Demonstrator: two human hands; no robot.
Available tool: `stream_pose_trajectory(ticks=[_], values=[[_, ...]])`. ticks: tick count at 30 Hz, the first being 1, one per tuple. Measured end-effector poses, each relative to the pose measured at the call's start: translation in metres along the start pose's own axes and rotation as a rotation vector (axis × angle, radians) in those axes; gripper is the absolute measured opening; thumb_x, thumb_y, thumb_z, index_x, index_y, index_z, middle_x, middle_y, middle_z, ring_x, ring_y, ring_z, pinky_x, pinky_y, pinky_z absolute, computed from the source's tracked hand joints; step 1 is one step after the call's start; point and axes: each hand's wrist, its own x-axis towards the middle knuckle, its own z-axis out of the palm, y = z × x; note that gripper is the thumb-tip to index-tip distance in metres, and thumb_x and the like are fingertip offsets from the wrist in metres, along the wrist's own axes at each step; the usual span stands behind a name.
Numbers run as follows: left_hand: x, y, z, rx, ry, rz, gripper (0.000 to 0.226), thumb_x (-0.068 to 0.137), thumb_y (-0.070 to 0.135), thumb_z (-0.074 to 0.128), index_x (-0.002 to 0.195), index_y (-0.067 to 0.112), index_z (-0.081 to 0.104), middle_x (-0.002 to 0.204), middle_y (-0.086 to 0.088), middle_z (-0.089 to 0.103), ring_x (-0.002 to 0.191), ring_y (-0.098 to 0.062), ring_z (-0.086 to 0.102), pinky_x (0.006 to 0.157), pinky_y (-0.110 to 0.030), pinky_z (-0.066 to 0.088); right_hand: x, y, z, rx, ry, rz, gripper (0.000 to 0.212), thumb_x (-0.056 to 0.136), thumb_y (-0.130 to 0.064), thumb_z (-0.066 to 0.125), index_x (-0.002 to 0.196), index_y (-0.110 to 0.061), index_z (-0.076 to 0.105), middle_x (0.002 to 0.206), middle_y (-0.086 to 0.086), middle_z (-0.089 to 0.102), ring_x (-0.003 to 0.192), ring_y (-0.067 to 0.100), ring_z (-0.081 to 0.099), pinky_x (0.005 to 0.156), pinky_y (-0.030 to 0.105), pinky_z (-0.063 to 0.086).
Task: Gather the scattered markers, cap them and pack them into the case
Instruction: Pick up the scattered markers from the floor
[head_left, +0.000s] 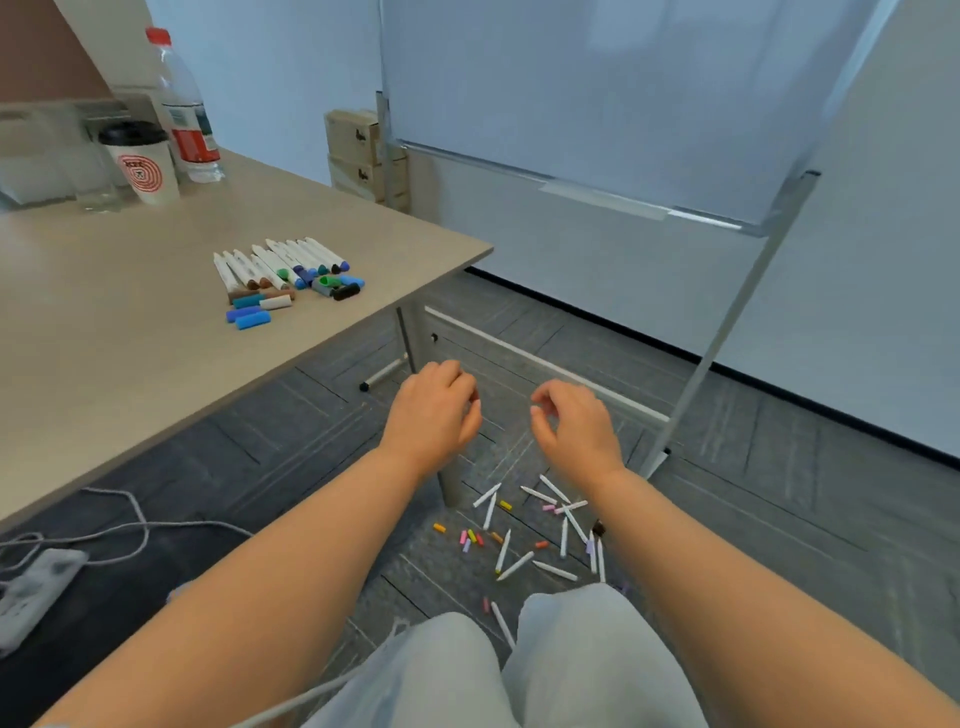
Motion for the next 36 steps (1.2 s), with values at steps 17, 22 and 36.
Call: stream_pose_trajectory(ticks=[17,22,36], values=[[0.019,0.046,0.125,-0.130,-0.261,0.179,0.012,0.086,0.018,0.058,0.088,0.007,0.063,0.091,-0.010,0.059,0.083,-0.029,0.054,0.066,-0.038,0.046,-0.045,0.115,0.022,-0.019,-0.129,0.267,0.010,0.092,-0.017,0.049,0.094,-0.013,0.058,0.084,-0.006,0.055,0.087,0.018,0.051,0.081,0.035,0.041],[0.001,0.059,0.182,-0.154,-0.413,0.057,0.019,0.091,0.023,0.049,0.101,0.011,0.059,0.105,-0.007,0.055,0.098,-0.026,0.051,0.076,-0.035,0.041,-0.059,0.152,0.051,-0.004,-0.174,0.314,0.010,0.092,-0.016,0.050,0.093,-0.011,0.059,0.081,-0.002,0.057,0.083,0.022,0.051,0.077,0.038,0.043],[-0.042,0.003,0.360,-0.235,-0.782,-0.223,0.019,0.089,0.018,0.049,0.106,0.012,0.057,0.116,-0.008,0.050,0.112,-0.027,0.045,0.090,-0.037,0.038,-0.047,0.245,0.224,0.046,-0.445,0.487,0.012,0.090,-0.015,0.049,0.095,-0.011,0.060,0.086,0.006,0.064,0.088,0.028,0.056,0.078,0.041,0.046]])
